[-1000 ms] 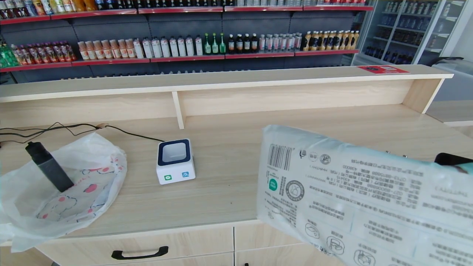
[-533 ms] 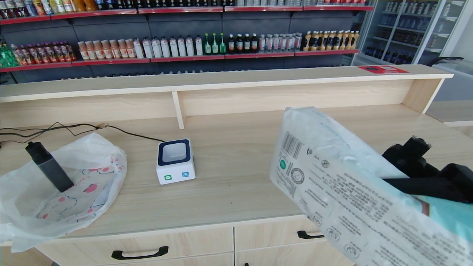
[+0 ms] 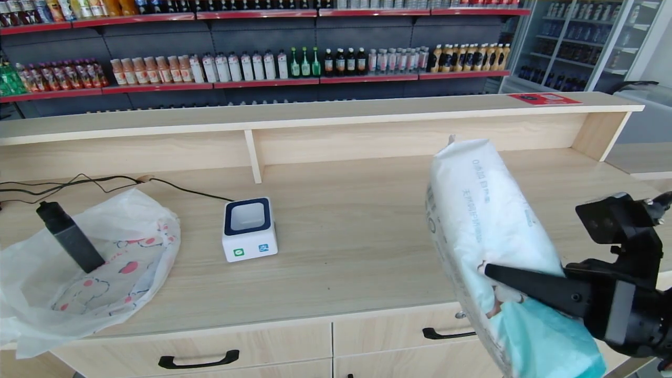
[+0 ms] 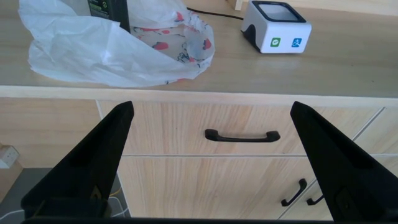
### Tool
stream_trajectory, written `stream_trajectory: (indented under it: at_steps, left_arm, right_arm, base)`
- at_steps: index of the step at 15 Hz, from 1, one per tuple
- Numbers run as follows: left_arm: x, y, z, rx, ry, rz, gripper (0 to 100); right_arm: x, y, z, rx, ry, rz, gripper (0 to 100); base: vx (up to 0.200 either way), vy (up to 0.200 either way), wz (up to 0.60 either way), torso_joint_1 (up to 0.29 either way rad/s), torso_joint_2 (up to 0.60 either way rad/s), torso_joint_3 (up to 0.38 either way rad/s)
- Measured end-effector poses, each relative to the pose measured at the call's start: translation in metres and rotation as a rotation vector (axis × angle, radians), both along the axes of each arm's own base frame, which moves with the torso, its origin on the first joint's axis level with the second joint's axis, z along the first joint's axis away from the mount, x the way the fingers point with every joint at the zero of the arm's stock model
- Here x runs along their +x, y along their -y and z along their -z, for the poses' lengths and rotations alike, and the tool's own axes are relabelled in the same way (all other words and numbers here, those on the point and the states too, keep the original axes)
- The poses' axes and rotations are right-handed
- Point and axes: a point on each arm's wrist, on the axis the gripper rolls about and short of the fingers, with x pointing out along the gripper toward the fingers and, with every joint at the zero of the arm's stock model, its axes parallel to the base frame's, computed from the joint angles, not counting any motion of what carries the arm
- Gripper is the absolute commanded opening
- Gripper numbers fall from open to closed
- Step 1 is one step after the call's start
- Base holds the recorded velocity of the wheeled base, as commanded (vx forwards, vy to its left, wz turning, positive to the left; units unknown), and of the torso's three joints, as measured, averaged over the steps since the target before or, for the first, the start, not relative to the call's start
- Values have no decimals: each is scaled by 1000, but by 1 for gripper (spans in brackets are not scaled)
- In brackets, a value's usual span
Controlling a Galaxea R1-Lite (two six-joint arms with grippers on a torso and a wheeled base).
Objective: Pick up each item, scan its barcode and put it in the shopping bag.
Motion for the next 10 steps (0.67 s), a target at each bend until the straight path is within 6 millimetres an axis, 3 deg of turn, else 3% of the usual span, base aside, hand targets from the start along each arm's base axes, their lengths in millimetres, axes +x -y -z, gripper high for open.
stream_trajectory:
  at_steps: [6, 10]
  left_arm:
    - [0, 0, 0, 0, 0, 1, 100]
    - [0, 0, 0, 0, 0, 0, 100]
  right_arm:
    - [40, 12, 2, -227, 467, 264, 0]
    - [62, 17, 4, -332, 581, 456, 0]
  base:
    - [0, 0, 0, 0, 0, 0]
    - [0, 0, 0, 0, 0, 0]
